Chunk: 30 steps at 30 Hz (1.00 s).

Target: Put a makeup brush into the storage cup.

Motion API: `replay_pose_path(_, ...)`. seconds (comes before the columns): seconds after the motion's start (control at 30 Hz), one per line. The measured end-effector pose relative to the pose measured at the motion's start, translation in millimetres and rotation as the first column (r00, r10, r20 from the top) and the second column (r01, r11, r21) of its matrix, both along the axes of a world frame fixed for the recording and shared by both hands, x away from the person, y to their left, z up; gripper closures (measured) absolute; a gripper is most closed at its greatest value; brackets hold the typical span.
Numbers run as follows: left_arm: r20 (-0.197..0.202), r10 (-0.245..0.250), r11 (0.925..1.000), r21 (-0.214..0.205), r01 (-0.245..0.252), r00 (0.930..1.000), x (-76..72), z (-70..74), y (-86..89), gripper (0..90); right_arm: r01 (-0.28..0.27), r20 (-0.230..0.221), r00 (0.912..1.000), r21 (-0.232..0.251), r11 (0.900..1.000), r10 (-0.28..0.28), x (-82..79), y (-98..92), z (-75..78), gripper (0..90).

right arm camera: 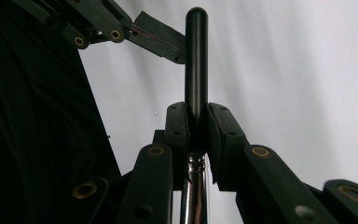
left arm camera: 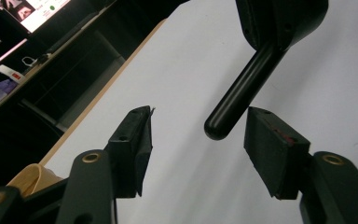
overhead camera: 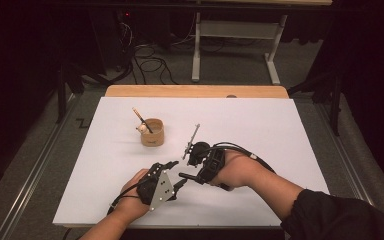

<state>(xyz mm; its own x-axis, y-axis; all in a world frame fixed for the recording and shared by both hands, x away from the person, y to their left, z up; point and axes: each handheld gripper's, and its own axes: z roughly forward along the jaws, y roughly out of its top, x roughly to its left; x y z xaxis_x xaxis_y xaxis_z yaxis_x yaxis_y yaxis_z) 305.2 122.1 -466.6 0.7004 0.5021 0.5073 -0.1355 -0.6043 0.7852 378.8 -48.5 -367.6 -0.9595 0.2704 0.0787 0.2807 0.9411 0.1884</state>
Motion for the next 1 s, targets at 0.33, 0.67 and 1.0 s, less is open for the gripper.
replay_pose_path(0.33, 0.015, -0.021, 0.9997, 0.014, 0.02, 0.9997, -2.2, -0.1, -0.6, 47.6, -0.006, -0.005, 1.0, -0.005, 1.0, 0.006, 1.5, 4.6, 0.6, 80.6)
replay_pose_path(0.67, 0.021, -0.051, 0.998, 0.039, 0.05, 0.9985, -4.6, -0.7, -3.1, 55.5, -0.007, -0.012, 0.9999, -0.015, 0.9999, 0.007, 1.5, 7.1, -1.0, 80.6)
replay_pose_path(1.0, 0.019, -0.07, 0.9968, 0.041, 0.069, 0.9974, -5.8, -1.1, -4.2, 61.3, -0.006, -0.016, 0.9999, -0.021, 0.9998, 0.005, 1.3, 10.0, -3.0, 80.5)
